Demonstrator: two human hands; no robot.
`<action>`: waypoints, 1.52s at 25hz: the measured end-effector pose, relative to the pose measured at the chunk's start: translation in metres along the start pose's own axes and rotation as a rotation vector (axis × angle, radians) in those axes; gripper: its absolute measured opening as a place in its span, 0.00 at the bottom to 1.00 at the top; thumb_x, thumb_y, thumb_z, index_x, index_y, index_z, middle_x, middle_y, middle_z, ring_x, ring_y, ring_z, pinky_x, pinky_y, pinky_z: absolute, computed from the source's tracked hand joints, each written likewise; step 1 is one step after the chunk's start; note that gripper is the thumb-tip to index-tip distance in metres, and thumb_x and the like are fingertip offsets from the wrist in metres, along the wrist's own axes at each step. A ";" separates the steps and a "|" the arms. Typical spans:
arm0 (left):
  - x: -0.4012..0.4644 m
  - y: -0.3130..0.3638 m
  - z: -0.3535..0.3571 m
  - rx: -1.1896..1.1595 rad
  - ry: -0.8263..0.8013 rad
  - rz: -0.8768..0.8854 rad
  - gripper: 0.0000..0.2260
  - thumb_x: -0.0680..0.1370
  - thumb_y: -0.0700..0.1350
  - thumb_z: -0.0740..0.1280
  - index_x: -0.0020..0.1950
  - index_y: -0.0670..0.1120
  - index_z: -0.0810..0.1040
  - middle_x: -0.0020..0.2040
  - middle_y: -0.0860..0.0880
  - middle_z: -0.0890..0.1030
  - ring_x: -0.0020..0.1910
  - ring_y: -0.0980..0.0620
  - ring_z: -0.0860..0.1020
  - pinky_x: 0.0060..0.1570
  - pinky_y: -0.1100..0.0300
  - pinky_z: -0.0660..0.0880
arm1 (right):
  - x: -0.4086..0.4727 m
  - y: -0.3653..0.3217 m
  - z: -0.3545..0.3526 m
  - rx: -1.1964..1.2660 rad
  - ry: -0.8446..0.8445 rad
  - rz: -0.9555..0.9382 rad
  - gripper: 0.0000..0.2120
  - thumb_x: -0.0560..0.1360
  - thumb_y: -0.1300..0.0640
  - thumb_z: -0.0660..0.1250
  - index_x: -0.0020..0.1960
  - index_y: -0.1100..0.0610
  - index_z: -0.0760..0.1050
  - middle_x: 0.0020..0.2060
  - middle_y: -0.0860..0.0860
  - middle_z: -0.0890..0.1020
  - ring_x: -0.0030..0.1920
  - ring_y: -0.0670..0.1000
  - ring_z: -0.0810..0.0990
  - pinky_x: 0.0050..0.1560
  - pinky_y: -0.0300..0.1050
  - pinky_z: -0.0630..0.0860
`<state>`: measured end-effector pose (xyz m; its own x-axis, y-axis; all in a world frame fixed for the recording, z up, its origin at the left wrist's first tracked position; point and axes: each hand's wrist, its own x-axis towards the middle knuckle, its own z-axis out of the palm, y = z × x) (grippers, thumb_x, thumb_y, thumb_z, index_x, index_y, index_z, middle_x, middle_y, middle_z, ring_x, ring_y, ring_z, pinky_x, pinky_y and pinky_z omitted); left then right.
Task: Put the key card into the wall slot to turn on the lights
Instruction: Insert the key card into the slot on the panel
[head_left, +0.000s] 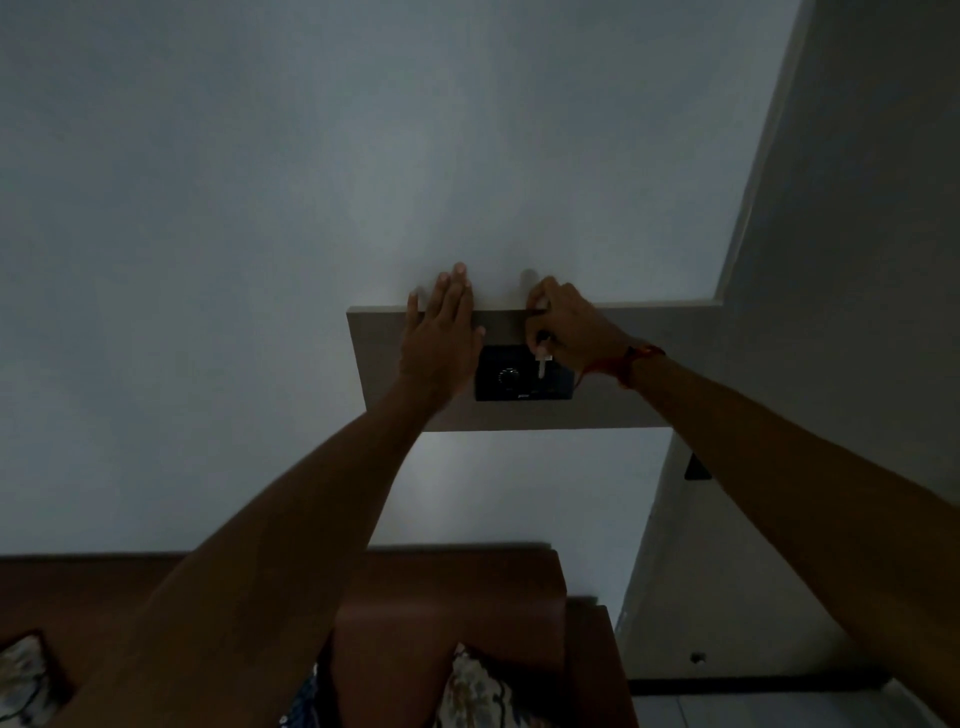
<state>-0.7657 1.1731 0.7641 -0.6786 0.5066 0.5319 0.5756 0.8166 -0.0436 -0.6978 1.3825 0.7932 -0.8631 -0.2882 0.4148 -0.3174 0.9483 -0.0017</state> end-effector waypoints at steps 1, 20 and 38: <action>0.000 0.000 0.001 -0.003 0.003 -0.002 0.30 0.86 0.54 0.54 0.84 0.41 0.51 0.86 0.43 0.46 0.86 0.44 0.47 0.83 0.39 0.48 | -0.003 0.000 0.001 -0.026 0.014 -0.015 0.07 0.67 0.64 0.71 0.43 0.54 0.79 0.57 0.59 0.71 0.53 0.59 0.70 0.48 0.52 0.76; -0.002 -0.002 0.070 -0.013 0.333 -0.053 0.32 0.85 0.58 0.55 0.85 0.44 0.52 0.86 0.45 0.54 0.85 0.44 0.53 0.82 0.37 0.53 | -0.009 -0.008 0.051 0.104 0.415 0.313 0.06 0.74 0.65 0.60 0.47 0.65 0.75 0.42 0.57 0.73 0.44 0.53 0.69 0.44 0.53 0.73; 0.001 -0.006 0.083 -0.049 0.321 -0.041 0.30 0.86 0.56 0.51 0.85 0.48 0.47 0.86 0.49 0.49 0.86 0.47 0.50 0.82 0.38 0.45 | -0.023 -0.013 0.061 0.060 0.376 0.314 0.18 0.70 0.73 0.65 0.58 0.60 0.75 0.52 0.59 0.73 0.53 0.57 0.77 0.49 0.54 0.83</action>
<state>-0.8080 1.1916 0.6946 -0.5276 0.3545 0.7720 0.5778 0.8159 0.0201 -0.6981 1.3687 0.7285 -0.7225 0.0887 0.6856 -0.0965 0.9691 -0.2272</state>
